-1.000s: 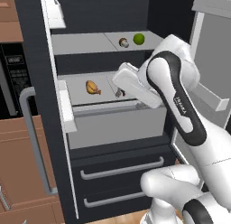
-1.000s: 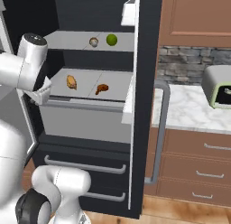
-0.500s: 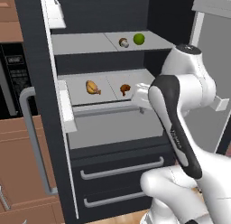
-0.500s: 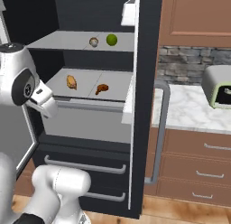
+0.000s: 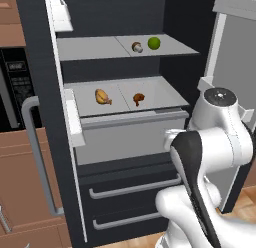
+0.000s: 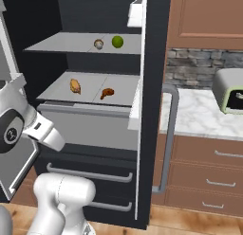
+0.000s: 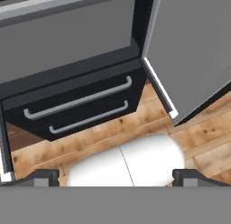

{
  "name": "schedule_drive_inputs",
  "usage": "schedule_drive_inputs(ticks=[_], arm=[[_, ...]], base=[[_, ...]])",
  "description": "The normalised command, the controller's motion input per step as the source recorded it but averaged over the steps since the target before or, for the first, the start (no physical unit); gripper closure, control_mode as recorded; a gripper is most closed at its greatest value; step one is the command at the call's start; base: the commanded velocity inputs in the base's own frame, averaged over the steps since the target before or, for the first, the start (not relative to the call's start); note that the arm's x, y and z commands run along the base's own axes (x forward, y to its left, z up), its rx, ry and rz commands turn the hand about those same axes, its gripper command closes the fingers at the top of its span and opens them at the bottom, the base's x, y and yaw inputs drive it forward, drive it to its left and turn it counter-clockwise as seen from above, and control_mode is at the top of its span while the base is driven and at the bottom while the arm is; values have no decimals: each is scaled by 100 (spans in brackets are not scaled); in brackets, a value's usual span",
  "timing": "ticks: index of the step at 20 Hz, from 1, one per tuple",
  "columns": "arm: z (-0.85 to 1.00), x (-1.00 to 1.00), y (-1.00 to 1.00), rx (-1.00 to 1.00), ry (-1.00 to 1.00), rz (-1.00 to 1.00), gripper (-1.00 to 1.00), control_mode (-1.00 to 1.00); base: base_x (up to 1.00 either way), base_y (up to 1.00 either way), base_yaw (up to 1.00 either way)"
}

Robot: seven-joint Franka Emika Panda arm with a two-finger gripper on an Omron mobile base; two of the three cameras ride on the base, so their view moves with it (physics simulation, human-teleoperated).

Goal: Gather the mushroom and lime from the fridge and place them on a tray on the dining counter. Then gather the chicken drumsticks from the fridge and place them on the other tray.

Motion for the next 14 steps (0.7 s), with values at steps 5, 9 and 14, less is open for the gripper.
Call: schedule_drive_inputs(ticks=[5,9,14], arm=[[0,-4,-2,-1,-9,13,-100,-100],[0,0,0,1,-1,9,-100,-100],[0,0,0,0,-2,3,-100,100]], base=[[0,0,0],[0,0,0],[3,0,5]])
